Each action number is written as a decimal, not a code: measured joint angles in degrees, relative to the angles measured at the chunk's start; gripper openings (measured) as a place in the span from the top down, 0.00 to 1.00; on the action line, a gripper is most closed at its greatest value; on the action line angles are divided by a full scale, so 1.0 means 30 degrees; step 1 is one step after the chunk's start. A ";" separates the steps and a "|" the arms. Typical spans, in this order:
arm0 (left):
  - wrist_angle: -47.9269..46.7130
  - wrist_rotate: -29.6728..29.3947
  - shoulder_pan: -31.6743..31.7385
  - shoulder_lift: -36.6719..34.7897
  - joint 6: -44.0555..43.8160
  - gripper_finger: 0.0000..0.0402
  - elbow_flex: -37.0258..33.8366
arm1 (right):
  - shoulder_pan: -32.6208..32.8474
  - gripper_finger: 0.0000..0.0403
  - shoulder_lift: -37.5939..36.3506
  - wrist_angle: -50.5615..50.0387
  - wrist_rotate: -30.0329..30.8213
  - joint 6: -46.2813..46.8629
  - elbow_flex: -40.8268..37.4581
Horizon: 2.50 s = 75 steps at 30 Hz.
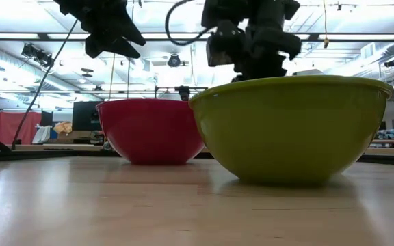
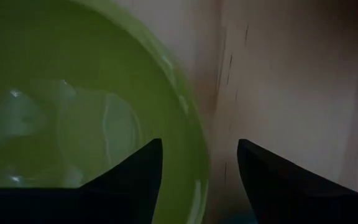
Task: Nest bowls inside each other
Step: Stack the green bowl on top of the orange bowl
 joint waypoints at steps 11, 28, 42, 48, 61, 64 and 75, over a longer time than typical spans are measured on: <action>0.0432 -0.0147 0.0000 0.0000 0.0026 0.48 0.0000 | 0.0000 0.62 0.0000 0.1499 0.0000 0.0128 -0.1652; 0.0410 -0.0174 0.0000 0.0000 0.0054 0.48 0.0000 | -0.0022 0.91 0.0000 0.2372 -0.0918 0.0319 -0.1669; 0.0677 -0.0282 -0.0001 -0.0769 0.0538 0.48 0.0000 | -0.0085 0.92 -0.0107 0.2167 -0.2014 0.0394 -0.0605; 0.1673 0.0064 -0.0015 -0.2936 0.1374 0.48 0.0000 | -0.0562 0.92 -0.0262 0.2114 -0.2520 0.0552 0.1259; 0.1510 -0.0074 0.0000 -0.6048 0.1534 0.48 0.0000 | -0.2518 0.92 -0.0262 0.3805 -0.3412 0.2467 0.4483; 0.1496 -0.0075 0.0000 -0.6052 0.1542 0.48 0.0000 | -0.3285 0.92 -0.0251 0.5049 -0.2967 0.3507 0.4545; 0.0871 -0.1860 0.0000 -0.5323 0.1750 0.48 0.0015 | -0.5912 0.92 0.1313 0.7491 -0.0548 0.5566 0.4545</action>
